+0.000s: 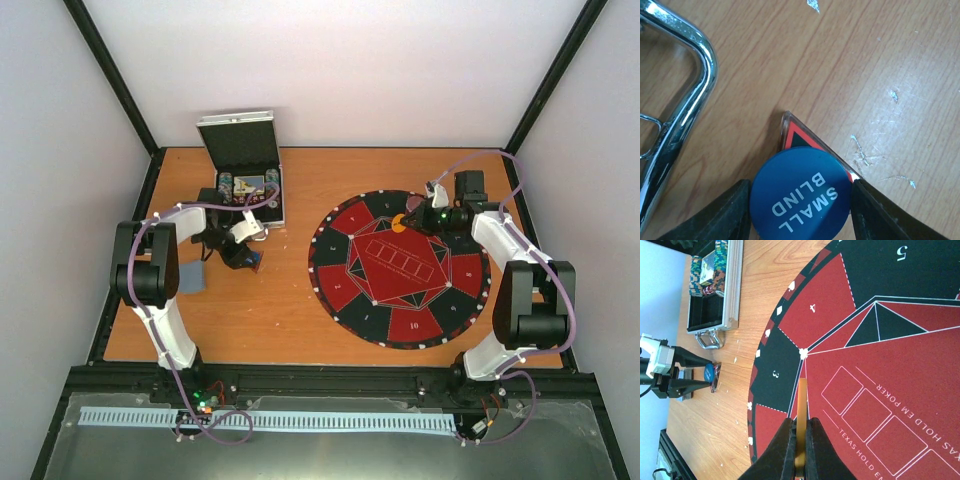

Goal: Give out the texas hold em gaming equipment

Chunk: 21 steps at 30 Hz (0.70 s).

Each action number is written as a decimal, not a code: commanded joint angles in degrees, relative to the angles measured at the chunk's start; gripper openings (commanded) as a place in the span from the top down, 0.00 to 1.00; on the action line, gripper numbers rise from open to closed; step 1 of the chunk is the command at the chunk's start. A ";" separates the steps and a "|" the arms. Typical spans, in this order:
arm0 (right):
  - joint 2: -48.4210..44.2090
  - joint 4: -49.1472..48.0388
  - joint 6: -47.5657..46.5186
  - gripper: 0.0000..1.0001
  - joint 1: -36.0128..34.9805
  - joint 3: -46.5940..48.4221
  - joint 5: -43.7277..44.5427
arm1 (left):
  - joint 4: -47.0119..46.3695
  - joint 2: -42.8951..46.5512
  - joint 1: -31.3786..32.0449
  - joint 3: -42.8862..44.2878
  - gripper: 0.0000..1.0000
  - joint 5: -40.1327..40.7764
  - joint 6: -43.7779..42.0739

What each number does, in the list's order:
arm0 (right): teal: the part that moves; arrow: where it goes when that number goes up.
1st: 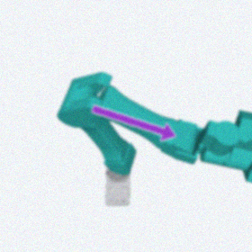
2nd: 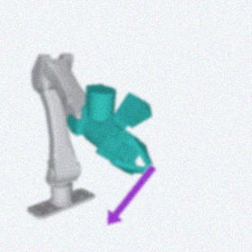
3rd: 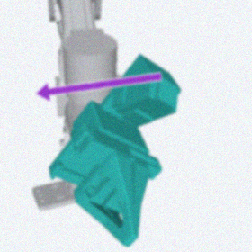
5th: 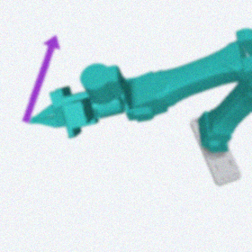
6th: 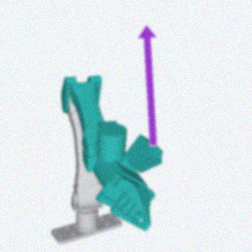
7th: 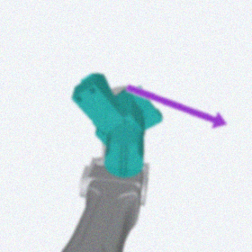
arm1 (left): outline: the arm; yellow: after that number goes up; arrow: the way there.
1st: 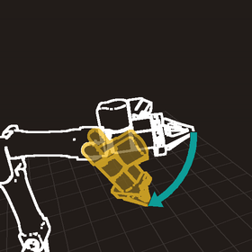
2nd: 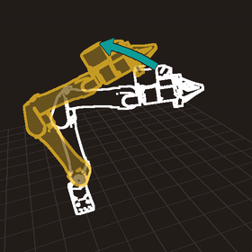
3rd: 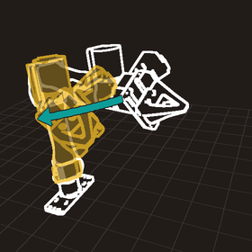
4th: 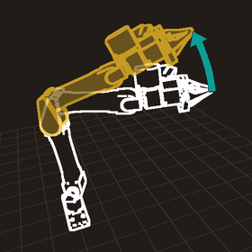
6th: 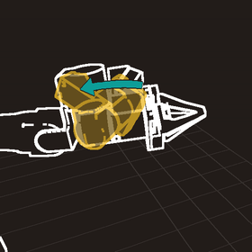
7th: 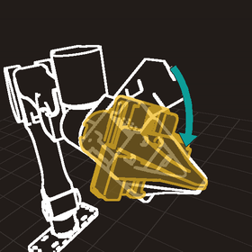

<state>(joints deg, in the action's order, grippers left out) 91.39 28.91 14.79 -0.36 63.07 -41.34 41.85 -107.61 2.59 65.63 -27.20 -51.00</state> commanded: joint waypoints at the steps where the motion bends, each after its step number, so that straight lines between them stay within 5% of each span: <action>1: 0.01 -0.17 -0.81 0.97 0.29 1.25 -0.68 | -1.44 -0.16 0.30 -1.95 0.47 2.14 -1.07; 5: 0.26 -0.18 -0.79 0.97 0.35 1.27 -0.75 | -3.48 0.42 0.27 -3.04 0.58 4.40 -0.47; 21: 0.67 0.06 -0.88 0.97 0.34 1.59 -0.85 | -2.68 -0.94 -3.36 2.47 0.63 -0.04 2.96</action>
<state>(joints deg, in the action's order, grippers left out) 91.48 28.91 14.52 -0.36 63.16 -41.60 40.07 -107.50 -0.03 66.26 -28.16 -48.93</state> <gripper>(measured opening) 0.057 0.490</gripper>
